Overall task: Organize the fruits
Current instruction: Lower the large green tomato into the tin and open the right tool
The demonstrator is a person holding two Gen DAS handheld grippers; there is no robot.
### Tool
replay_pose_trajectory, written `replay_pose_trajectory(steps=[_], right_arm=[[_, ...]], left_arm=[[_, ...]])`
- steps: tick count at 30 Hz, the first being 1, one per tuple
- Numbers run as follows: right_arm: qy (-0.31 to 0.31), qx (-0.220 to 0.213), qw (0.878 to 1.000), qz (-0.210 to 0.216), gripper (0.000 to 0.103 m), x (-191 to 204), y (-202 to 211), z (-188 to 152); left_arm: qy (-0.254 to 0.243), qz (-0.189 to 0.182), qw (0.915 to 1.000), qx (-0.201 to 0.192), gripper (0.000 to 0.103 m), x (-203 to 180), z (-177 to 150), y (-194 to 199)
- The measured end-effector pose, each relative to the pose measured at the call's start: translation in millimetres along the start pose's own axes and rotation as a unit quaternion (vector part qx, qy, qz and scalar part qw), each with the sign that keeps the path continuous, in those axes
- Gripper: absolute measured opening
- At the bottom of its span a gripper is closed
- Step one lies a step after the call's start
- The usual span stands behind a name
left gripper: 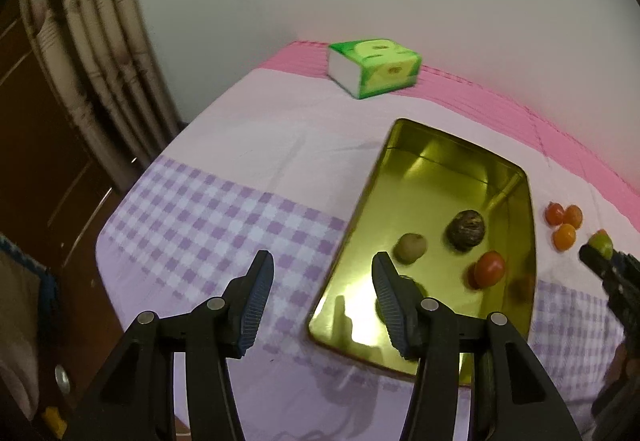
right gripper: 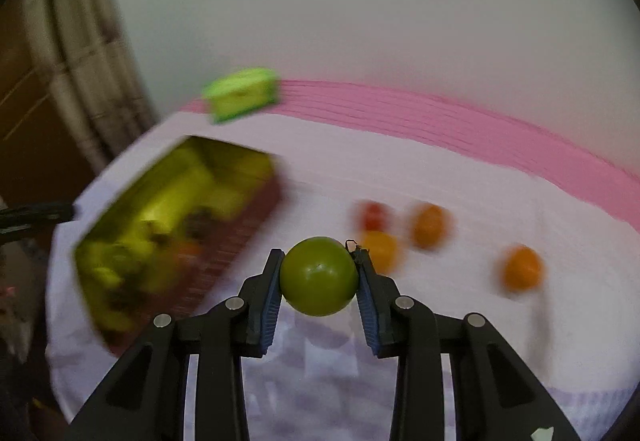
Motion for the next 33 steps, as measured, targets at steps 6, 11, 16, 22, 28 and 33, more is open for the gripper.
replay_pose_trajectory(steps=[6,11,16,22,28,33], right_arm=[[0.069,0.015,0.996,0.059,0.032,96,-18,9],[0.115,0.041,0.990,0.067,0.032,137,-43,2],[0.145,0.059,0.987,0.049,0.032,147,-62,-8],[0.145,0.063,0.987,0.037,0.033,141,-69,-8],[0.135,0.063,0.988,0.026,0.034,133,-72,-6],[0.135,0.061,0.989,0.026,0.034,132,-72,-5]], left_arm=[[0.015,0.029,0.9994,0.011,0.053,14,-4,-6],[0.020,0.035,0.9988,0.027,0.053,19,-8,-13],[0.018,0.039,0.9982,0.040,0.053,20,-12,-20],[0.024,0.040,0.9979,0.045,0.053,23,-14,-23],[0.032,0.024,0.9976,0.056,0.053,22,-18,-27],[0.021,0.007,0.9980,0.060,0.053,12,-19,-26]])
Point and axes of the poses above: each gripper's, at about its wrist camera, not at the fingertips, and y roughly against the way its jaws point, x to its left, z to its top, the point moved 10 cm from there along -y, roughly the way its jaws point, and after that the axes turned 5 degrees about x, right-handed, at the moved point
